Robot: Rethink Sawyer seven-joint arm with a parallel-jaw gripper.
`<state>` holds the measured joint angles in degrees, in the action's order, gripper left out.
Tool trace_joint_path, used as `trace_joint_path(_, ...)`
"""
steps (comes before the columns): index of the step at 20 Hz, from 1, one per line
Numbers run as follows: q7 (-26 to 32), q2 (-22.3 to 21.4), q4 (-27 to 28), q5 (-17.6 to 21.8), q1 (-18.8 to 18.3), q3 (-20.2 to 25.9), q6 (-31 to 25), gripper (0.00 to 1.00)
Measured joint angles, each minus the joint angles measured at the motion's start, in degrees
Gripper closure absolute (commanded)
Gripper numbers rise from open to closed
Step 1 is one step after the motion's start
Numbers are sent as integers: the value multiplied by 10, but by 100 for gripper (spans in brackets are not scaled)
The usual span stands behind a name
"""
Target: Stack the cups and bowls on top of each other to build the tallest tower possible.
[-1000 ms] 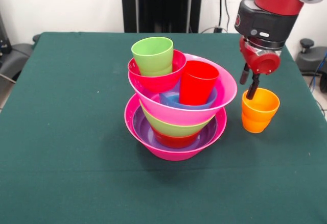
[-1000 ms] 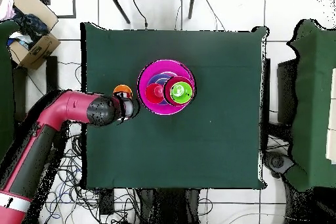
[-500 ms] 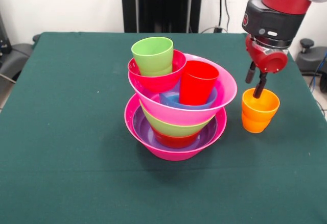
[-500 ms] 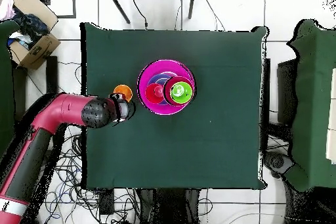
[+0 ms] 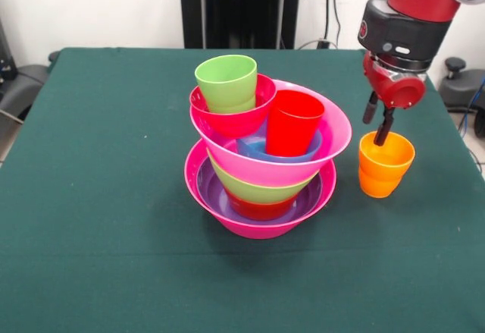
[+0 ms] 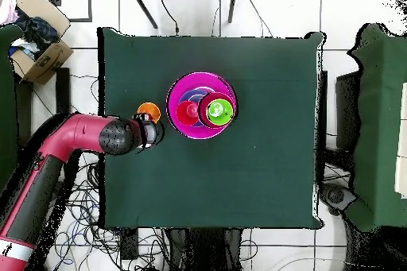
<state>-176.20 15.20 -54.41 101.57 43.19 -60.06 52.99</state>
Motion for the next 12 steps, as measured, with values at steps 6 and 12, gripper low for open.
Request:
trace_joint_path(6,0,0,-9,-1,0,0,0,0)
trace_joint_path(12,0,-3,-24,-25,-2,0,-2,0)
